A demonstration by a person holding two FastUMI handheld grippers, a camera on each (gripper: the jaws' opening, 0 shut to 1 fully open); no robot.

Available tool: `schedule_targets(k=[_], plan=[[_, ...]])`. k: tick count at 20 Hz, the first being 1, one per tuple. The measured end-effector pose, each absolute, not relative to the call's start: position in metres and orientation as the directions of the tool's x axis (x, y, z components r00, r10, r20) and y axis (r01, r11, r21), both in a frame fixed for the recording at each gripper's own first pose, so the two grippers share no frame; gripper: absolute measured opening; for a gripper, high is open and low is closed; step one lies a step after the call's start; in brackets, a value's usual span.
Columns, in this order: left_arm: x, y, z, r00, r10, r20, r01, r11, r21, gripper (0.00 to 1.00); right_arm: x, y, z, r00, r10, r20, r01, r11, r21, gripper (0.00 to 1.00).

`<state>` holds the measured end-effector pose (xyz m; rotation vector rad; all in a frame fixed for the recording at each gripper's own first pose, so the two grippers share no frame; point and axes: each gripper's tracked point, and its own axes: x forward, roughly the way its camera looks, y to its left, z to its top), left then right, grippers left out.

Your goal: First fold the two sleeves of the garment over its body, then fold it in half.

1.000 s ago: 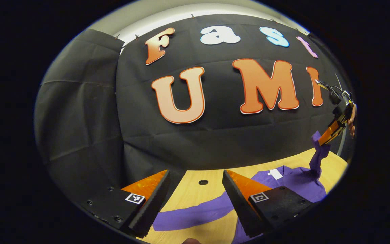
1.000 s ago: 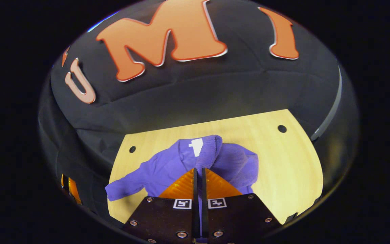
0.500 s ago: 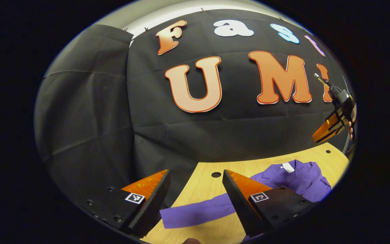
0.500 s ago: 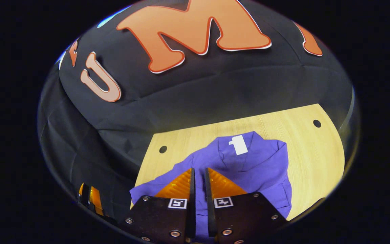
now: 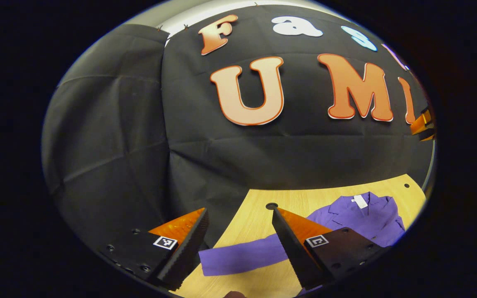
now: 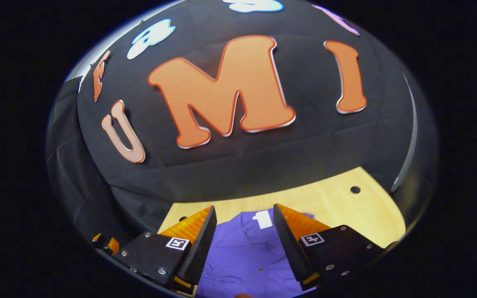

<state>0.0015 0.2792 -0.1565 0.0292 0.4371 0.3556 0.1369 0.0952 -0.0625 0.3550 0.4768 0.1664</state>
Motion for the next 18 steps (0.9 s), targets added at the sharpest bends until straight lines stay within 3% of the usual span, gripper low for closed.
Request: schedule_targets(k=[7, 8, 9, 10, 11, 18], plan=[[0.003, 0.312, -0.211, 0.734, 0.334, -0.591, -0.368, 0.927, 0.066, 0.97, 0.108, 0.034, -0.034, 0.947, 0.075, -0.314, -0.011, 0.980, 0.201, 0.94], [0.002, 0.317, -0.224, 0.708, 0.323, -0.628, -0.368, 0.928, 0.062, 0.97, 0.101, 0.024, -0.031, 0.952, 0.044, -0.304, 0.010, 0.985, 0.172, 1.00], [0.003, 0.319, -0.235, 0.685, 0.315, -0.656, -0.368, 0.928, 0.062, 0.97, 0.097, 0.020, -0.027, 0.957, 0.022, -0.289, 0.022, 0.989, 0.148, 0.95], [0.003, 0.322, -0.251, 0.659, 0.301, -0.690, -0.360, 0.931, 0.063, 0.97, 0.092, 0.015, -0.021, 0.963, 0.003, -0.270, 0.032, 0.992, 0.124, 1.00], [0.004, 0.324, -0.266, 0.631, 0.286, -0.721, -0.351, 0.934, 0.063, 0.97, 0.084, 0.010, -0.019, 0.968, -0.011, -0.251, 0.037, 0.994, 0.100, 0.95], [-0.009, 0.314, -0.365, 0.372, 0.190, -0.909, -0.393, 0.919, 0.031, 0.98, 0.056, 0.002, -0.006, 0.980, -0.078, -0.184, 0.073, 0.997, -0.036, 0.95]])
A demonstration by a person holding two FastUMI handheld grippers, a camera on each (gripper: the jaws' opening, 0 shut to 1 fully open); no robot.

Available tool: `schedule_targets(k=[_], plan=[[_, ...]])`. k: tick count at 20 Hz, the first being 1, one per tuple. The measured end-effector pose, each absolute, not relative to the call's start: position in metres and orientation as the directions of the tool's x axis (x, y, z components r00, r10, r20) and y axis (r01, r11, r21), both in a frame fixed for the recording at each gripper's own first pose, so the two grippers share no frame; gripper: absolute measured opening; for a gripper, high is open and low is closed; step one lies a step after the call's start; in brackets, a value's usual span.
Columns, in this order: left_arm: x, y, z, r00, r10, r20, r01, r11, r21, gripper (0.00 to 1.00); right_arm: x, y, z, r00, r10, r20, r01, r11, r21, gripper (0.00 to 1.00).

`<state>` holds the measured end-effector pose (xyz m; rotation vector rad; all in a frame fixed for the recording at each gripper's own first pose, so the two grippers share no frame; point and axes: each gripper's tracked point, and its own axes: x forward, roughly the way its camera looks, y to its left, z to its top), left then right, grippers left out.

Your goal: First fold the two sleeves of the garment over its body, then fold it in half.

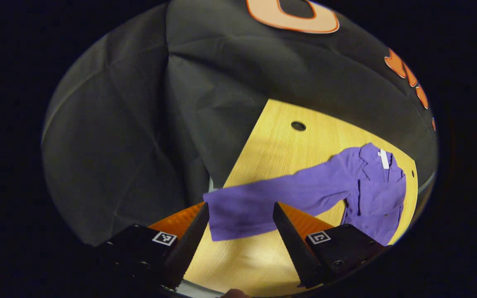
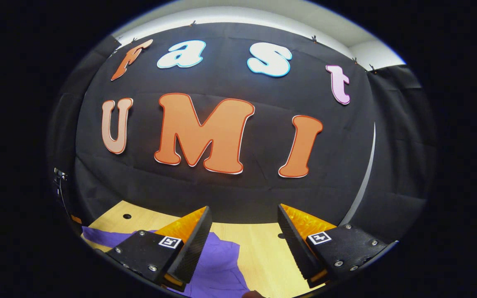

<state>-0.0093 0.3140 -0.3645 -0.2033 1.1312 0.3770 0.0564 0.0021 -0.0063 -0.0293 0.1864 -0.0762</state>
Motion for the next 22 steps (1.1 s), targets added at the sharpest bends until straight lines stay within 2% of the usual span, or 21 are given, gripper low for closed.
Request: schedule_targets(k=[7, 13, 17, 18, 22], plan=[[-0.028, 0.297, -0.425, 0.193, 0.048, -0.980, -0.454, 0.890, -0.046, 0.99, 0.032, 0.003, 0.013, 0.985, -0.116, -0.128, 0.111, 0.993, -0.049, 0.95], [-0.034, 0.298, -0.461, 0.099, -0.054, -0.994, -0.488, 0.868, -0.096, 1.00, 0.015, 0.003, 0.009, 0.977, -0.146, -0.153, 0.139, 0.989, -0.054, 0.95], [-0.038, 0.297, -0.483, 0.034, -0.088, -0.995, -0.533, 0.841, -0.093, 1.00, 0.002, -0.002, -0.001, 0.970, -0.169, -0.176, 0.162, 0.985, -0.053, 0.95], [-0.039, 0.296, -0.487, 0.025, -0.093, -0.995, -0.538, 0.838, -0.091, 0.97, 0.000, -0.003, -0.004, 0.968, -0.173, -0.183, 0.167, 0.985, -0.047, 0.95], [-0.040, 0.303, -0.499, -0.020, -0.066, -0.998, -0.548, 0.835, -0.044, 0.97, -0.010, -0.011, -0.010, 0.961, -0.195, -0.196, 0.189, 0.981, -0.051, 0.95]])
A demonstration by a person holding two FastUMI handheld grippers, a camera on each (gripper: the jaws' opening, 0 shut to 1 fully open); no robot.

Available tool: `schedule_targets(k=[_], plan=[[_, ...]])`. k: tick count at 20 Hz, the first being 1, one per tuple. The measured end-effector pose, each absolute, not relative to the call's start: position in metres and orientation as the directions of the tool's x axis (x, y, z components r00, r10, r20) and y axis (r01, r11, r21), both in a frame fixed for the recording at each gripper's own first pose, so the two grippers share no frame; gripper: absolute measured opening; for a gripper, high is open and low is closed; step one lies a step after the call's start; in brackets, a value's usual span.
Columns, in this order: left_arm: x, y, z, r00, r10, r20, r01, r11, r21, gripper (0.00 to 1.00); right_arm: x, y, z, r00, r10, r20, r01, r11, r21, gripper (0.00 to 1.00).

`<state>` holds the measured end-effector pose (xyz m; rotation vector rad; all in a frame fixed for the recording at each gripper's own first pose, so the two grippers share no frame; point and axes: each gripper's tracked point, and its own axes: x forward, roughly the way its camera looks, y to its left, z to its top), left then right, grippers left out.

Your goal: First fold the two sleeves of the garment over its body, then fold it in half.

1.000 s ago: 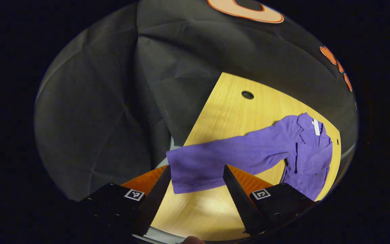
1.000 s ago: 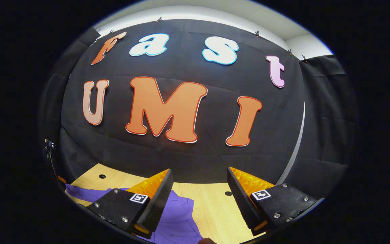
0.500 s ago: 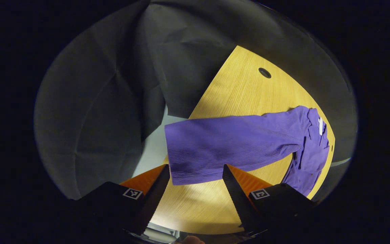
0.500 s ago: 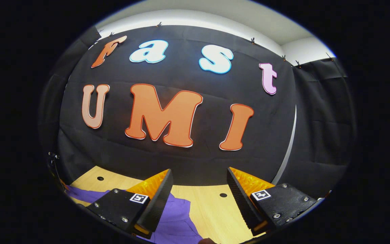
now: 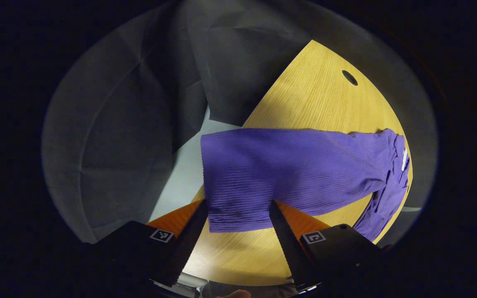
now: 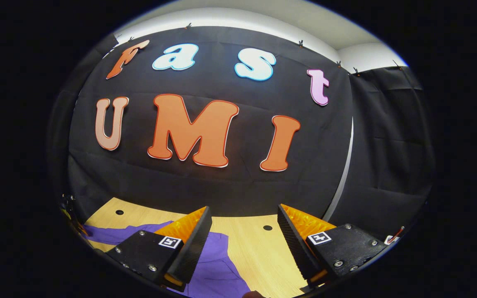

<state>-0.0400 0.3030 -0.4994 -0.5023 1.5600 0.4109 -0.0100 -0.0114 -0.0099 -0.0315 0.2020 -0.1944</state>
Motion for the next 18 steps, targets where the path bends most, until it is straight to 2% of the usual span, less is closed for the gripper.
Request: schedule_targets(k=[3, 6, 7, 8, 9, 10, 12, 14, 18], plan=[[-0.039, 0.309, -0.502, -0.047, -0.045, -0.998, -0.545, 0.839, -0.012, 0.93, -0.015, -0.017, -0.011, 0.958, -0.206, -0.198, 0.197, 0.978, -0.063, 0.95], [-0.041, 0.313, -0.505, -0.078, -0.029, -0.997, -0.532, 0.846, 0.017, 0.77, -0.019, -0.022, -0.016, 0.956, -0.209, -0.206, 0.203, 0.978, -0.051, 0.95], [-0.038, 0.313, -0.504, -0.074, -0.029, -0.997, -0.528, 0.849, 0.014, 0.76, -0.018, -0.024, -0.018, 0.956, -0.209, -0.208, 0.204, 0.978, -0.045, 0.95], [-0.037, 0.312, -0.505, -0.073, -0.030, -0.997, -0.524, 0.851, 0.013, 0.64, -0.019, -0.025, -0.021, 0.955, -0.206, -0.214, 0.202, 0.979, -0.042, 0.95], [-0.034, 0.312, -0.504, -0.068, -0.036, -0.997, -0.523, 0.852, 0.005, 0.59, -0.019, -0.028, -0.025, 0.953, -0.209, -0.220, 0.205, 0.978, -0.043, 0.95], [-0.031, 0.306, -0.504, -0.057, -0.056, -0.997, -0.526, 0.850, -0.017, 0.39, -0.019, -0.031, -0.027, 0.952, -0.208, -0.223, 0.203, 0.978, -0.044, 0.95], [-0.028, 0.298, -0.501, -0.048, -0.066, -0.997, -0.529, 0.848, -0.031, 0.11, -0.019, -0.037, -0.028, 0.951, -0.209, -0.226, 0.202, 0.978, -0.051, 0.95], [-0.024, 0.294, -0.493, -0.023, -0.064, -0.998, -0.524, 0.851, -0.042, 0.06, -0.018, -0.045, -0.027, 0.950, -0.214, -0.226, 0.206, 0.977, -0.058, 0.95], [-0.002, 0.279, -0.455, 0.065, -0.046, -0.997, -0.459, 0.886, -0.071, 0.05, -0.009, -0.056, -0.024, 0.956, -0.195, -0.218, 0.187, 0.981, -0.058, 0.95]])
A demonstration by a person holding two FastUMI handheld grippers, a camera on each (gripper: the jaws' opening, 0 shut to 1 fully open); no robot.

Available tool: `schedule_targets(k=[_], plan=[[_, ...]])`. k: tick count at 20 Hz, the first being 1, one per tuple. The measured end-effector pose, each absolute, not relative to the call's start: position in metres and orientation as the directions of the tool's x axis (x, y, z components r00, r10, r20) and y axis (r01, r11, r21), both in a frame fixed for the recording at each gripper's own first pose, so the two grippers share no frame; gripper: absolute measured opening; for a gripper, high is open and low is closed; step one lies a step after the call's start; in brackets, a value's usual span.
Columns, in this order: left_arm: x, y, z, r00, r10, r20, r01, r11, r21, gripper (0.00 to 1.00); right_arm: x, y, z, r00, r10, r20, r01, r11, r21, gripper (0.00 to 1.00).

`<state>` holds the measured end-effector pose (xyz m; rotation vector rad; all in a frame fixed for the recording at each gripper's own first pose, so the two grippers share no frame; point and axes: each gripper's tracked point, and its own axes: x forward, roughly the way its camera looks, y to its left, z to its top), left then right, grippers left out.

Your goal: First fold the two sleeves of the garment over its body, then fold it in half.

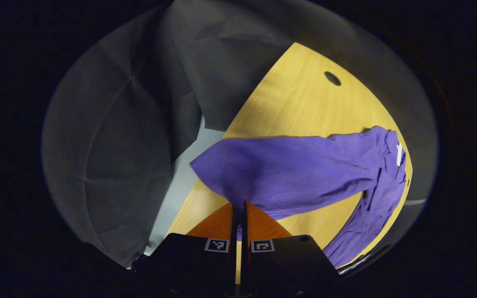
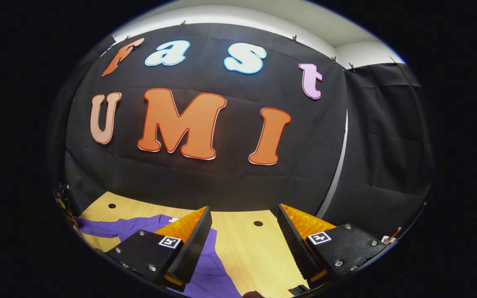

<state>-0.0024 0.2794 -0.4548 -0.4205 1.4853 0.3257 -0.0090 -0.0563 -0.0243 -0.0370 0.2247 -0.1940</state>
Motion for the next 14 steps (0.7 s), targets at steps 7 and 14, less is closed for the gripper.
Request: schedule_targets(k=[7, 14], plan=[[0.044, 0.211, -0.380, 0.224, -0.057, -0.973, -0.319, 0.939, -0.129, 0.05, 0.018, -0.078, -0.011, 0.976, -0.140, -0.167, 0.133, 0.990, -0.052, 0.95], [0.096, 0.115, -0.320, 0.324, -0.100, -0.941, -0.135, 0.979, -0.151, 0.05, 0.027, -0.108, -0.023, 0.982, -0.111, -0.153, 0.109, 0.994, -0.020, 0.95]])
